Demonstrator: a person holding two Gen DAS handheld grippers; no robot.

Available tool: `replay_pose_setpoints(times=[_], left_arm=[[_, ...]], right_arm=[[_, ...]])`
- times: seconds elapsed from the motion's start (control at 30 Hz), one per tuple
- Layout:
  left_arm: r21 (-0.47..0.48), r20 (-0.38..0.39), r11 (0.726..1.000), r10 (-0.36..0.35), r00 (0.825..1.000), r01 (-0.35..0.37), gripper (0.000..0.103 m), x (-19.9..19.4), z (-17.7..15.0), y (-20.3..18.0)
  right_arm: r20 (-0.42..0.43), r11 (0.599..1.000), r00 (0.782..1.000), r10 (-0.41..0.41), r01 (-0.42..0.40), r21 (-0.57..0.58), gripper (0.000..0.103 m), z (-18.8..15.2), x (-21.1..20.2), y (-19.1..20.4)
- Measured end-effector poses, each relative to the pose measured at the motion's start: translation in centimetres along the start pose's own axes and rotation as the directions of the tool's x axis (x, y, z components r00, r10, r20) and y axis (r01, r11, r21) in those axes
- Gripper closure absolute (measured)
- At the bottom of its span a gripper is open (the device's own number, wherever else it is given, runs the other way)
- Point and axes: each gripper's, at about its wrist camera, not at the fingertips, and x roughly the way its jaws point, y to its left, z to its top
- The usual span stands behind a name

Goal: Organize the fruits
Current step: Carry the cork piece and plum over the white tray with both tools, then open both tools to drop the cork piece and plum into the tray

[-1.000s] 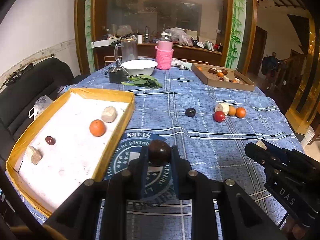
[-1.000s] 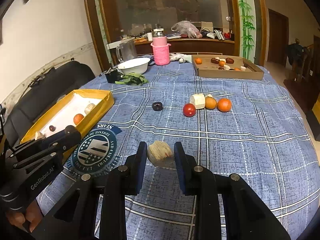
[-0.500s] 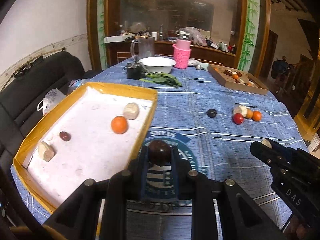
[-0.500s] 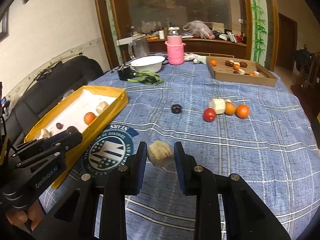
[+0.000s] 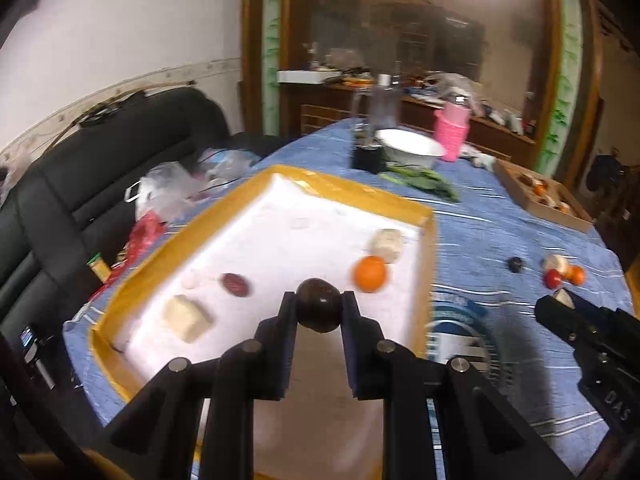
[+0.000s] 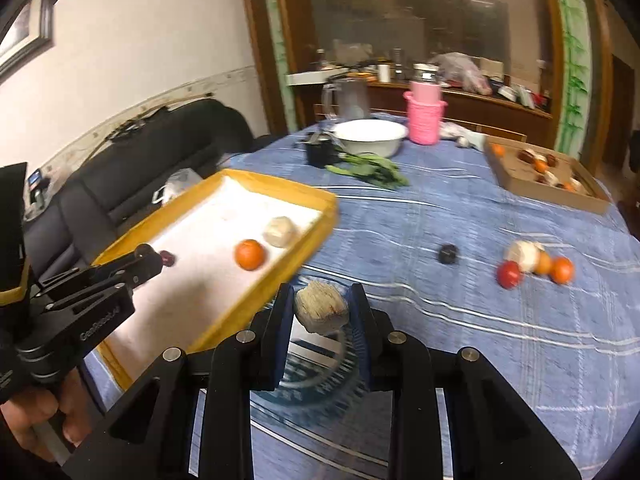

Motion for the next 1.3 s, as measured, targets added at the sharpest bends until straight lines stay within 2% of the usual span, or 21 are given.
replay_pose_setpoints(times=[0.27, 0.43, 0.7, 0.83, 0.87, 0.93, 0.97, 1.03, 1.1, 1.17, 1.3], left_arm=[[-0.022, -0.06, 0.998, 0.061, 0.996, -0.062, 0.08, 2.3, -0.8, 3.1], [-0.026, -0.088, 0.997, 0.077, 0.993, -0.079, 0.08, 3.2, -1.2, 4.0], [-0.055, -0.113, 0.993, 0.093, 0.989, -0.1, 0.077, 3.9, -1.8, 5.5], [-0.065, -0.117, 0.991, 0.107, 0.987, -0.115, 0.077, 3.6, -2.1, 6.0], [-0.069, -0.12, 0.99, 0.115, 0.986, -0.124, 0.074, 3.5, -2.2, 6.2], [-0.081, -0.121, 0.985, 0.139, 0.983, -0.15, 0.048, 3.4, -2.4, 6.7], [-0.089, -0.113, 0.983, 0.15, 0.982, -0.161, 0.03, 3.2, -2.4, 6.9], [-0.09, -0.079, 0.982, 0.16, 0.984, -0.167, 0.027, 2.6, -2.5, 7.1], [-0.083, -0.083, 0.98, 0.176, 0.981, -0.183, 0.025, 2.4, -2.5, 7.3], [-0.092, -0.083, 0.978, 0.181, 0.98, -0.189, 0.025, 2.1, -2.5, 7.7], [-0.136, -0.066, 0.972, 0.183, 0.981, -0.191, 0.024, 1.2, -2.3, 8.5]], right_arm=[[-0.058, 0.993, 0.993, 0.1, -0.103, -0.052, 0.077, 1.3, 4.6, 4.7], [-0.102, 0.988, 0.986, 0.129, -0.137, -0.075, 0.077, 1.1, 7.2, 6.6], [-0.161, 0.985, 0.978, 0.136, -0.151, -0.088, 0.076, 0.2, 9.2, 7.3], [-0.162, 0.983, 0.977, 0.141, -0.158, -0.095, 0.06, 0.0, 9.2, 7.5], [-0.16, 0.982, 0.977, 0.143, -0.16, -0.097, 0.058, 0.0, 9.1, 7.6], [-0.153, 0.98, 0.975, 0.159, -0.175, -0.097, 0.046, -0.2, 8.7, 7.7], [-0.148, 0.979, 0.976, 0.16, -0.176, -0.102, 0.045, -0.2, 8.6, 7.8], [-0.139, 0.977, 0.975, 0.175, -0.19, -0.099, 0.035, -0.4, 8.3, 7.8], [-0.131, 0.974, 0.972, 0.195, -0.207, -0.087, 0.03, -0.5, 8.0, 7.8], [-0.125, 0.976, 0.973, 0.196, -0.206, -0.073, 0.028, -0.4, 7.7, 7.6], [-0.096, 0.979, 0.975, 0.198, -0.201, -0.022, 0.019, -0.1, 6.7, 6.3]])
